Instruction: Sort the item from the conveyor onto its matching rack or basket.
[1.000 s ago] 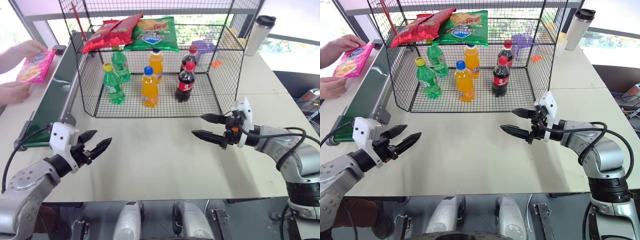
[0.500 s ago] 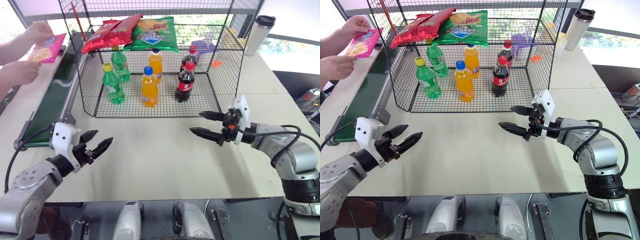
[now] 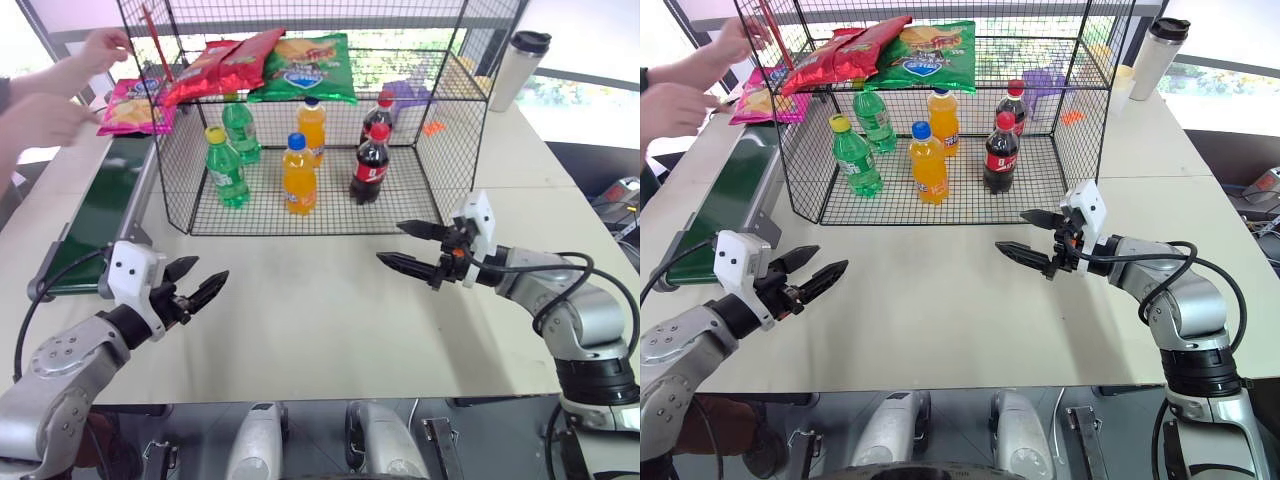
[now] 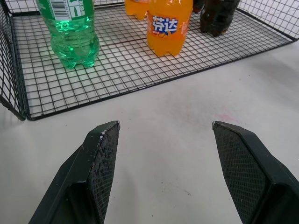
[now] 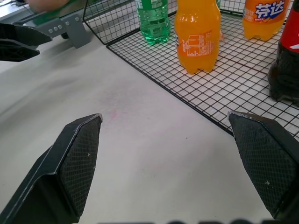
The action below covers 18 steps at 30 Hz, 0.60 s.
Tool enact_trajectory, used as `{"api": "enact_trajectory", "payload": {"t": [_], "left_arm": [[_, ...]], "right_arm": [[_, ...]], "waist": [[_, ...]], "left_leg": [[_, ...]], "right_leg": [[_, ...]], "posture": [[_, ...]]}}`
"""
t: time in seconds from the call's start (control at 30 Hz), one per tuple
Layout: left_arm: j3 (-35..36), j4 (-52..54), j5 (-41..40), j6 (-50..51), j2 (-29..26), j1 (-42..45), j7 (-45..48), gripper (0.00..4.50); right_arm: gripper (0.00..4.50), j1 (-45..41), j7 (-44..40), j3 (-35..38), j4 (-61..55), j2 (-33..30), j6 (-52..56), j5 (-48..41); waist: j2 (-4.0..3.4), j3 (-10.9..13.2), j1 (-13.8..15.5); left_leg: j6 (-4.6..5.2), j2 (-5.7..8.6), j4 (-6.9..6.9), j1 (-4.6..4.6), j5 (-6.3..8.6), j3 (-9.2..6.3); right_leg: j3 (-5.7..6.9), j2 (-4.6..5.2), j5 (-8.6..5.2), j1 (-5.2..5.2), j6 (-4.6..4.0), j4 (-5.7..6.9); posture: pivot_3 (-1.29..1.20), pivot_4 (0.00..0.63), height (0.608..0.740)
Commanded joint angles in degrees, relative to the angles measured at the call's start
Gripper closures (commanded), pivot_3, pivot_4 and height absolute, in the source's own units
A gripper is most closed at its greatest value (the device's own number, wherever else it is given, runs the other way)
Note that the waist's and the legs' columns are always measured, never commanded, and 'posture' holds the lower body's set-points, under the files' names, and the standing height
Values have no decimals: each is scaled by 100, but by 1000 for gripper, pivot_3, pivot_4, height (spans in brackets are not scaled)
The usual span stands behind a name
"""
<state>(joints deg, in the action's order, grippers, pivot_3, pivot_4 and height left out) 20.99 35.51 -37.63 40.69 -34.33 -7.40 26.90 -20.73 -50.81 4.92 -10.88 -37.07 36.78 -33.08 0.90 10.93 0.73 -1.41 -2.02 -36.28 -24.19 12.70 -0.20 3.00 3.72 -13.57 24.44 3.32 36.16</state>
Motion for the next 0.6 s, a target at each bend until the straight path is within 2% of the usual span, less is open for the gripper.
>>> {"api": "enact_trajectory", "payload": {"t": [0.03, 0.27, 0.37, 0.5, 0.6], "left_arm": [[-33, 105, 53, -123, 30, 19, -52, 1211], [68, 260, 124, -114, 34, -110, -103, 1211], [341, 399, 124, -155, -58, -199, -127, 1211], [977, 561, 883, -788, -571, -107, -138, 1211], [1525, 732, 1867, -1180, -1243, -785, 223, 1211]], "right_arm": [[53, -59, -17, 70, 0, -7, -102, 2], [53, -261, -109, 52, 115, -14, -36, -47], [53, -465, -142, 87, 221, 71, 93, -203], [53, -956, -114, 269, 472, 367, 349, -625], [53, -1375, -233, 237, 725, 521, 482, -810]], "waist": [[0, 0, 1], [0, 0, -2], [0, 0, -7], [3, 1, -14], [-1, 1, -27]], "left_leg": [[0, 0, 0, 0, 0, 0], [0, 0, -1, 0, 0, 0], [0, -1, -1, 2, 0, 0], [0, -9, -2, 4, 0, -2], [0, -14, 1, 8, 0, 5]], "right_leg": [[0, 0, 0, 0, 0, 1], [0, 0, 0, 0, 0, 2], [-1, -2, 1, 0, -1, 3], [-1, -12, 6, 1, -10, 5], [-2, -15, 7, 0, -14, 2]], "posture": [[0, 150, 733], [0, 150, 733], [0, 150, 733], [0, 150, 733], [0, 150, 733]]}}
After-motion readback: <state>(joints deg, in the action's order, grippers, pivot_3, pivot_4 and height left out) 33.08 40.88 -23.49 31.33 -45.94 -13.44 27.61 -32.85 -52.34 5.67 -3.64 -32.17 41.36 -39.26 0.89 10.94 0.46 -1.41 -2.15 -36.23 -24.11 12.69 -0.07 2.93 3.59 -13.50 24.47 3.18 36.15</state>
